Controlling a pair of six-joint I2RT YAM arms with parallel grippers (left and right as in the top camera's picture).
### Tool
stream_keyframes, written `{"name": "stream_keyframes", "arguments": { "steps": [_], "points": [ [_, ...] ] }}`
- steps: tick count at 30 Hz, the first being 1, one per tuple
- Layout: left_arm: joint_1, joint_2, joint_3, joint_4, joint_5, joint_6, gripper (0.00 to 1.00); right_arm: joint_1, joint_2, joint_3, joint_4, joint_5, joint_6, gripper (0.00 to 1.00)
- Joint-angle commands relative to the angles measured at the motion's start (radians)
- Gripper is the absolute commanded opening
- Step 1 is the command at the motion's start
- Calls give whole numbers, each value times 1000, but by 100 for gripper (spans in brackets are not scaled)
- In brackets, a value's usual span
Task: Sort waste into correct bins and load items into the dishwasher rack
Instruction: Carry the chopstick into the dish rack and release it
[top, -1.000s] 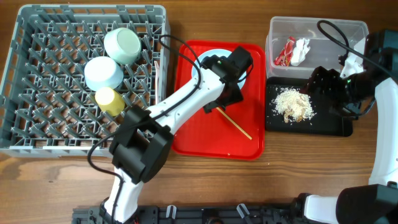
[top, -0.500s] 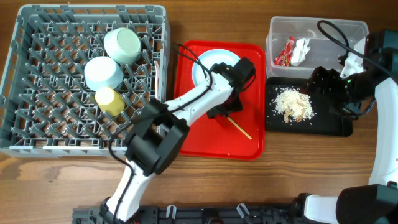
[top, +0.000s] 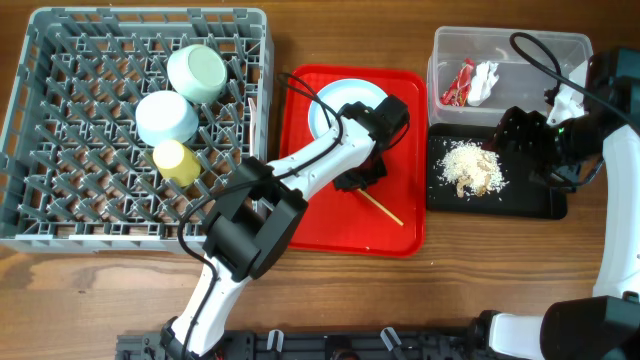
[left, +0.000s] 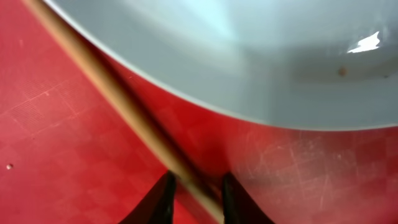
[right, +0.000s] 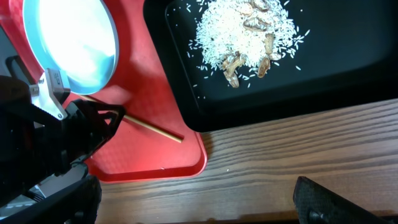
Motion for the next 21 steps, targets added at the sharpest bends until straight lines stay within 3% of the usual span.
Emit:
{"name": "stream_keyframes", "arguments": {
  "steps": [1, 12, 21],
  "points": [
    [-3, 28, -27, -14, -3, -1, 19, 0, -16, 16, 1, 16, -12, 100],
    [-2, 28, -27, -18, -3, -1, 4, 0, -16, 16, -2, 16, -13, 100],
    [39, 1, -27, -40, -11, 24, 4, 0, -16, 16, -2, 16, -13, 100]
  ]
}}
